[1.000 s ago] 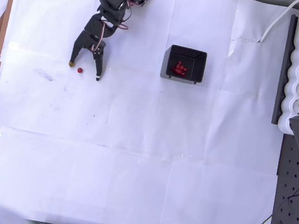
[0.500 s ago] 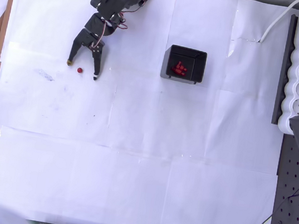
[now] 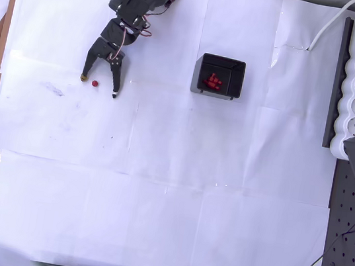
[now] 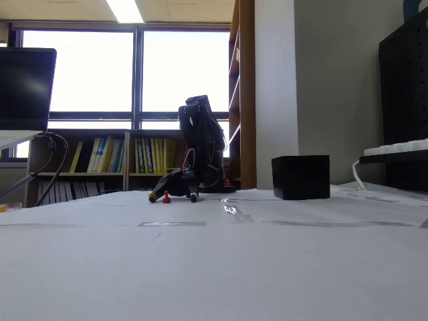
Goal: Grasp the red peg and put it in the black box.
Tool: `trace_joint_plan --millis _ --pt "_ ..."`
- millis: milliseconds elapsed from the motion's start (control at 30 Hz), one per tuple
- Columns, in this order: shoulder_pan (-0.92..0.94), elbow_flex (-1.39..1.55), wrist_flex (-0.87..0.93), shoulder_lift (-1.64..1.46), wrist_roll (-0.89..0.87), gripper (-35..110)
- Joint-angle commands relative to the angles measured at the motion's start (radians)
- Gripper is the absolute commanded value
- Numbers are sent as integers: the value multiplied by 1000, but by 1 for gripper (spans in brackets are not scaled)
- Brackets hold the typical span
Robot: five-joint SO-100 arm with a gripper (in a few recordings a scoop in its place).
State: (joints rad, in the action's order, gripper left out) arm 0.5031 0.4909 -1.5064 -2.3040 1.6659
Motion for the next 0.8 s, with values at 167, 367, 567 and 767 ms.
trace_joint_plan --millis 167,367,567,767 --pt "8 -25 60 81 3 41" --pt "-3 -55 120 129 14 41" --pt "-6 -60 133 137 14 41" --pt "-17 -66 135 137 15 40"
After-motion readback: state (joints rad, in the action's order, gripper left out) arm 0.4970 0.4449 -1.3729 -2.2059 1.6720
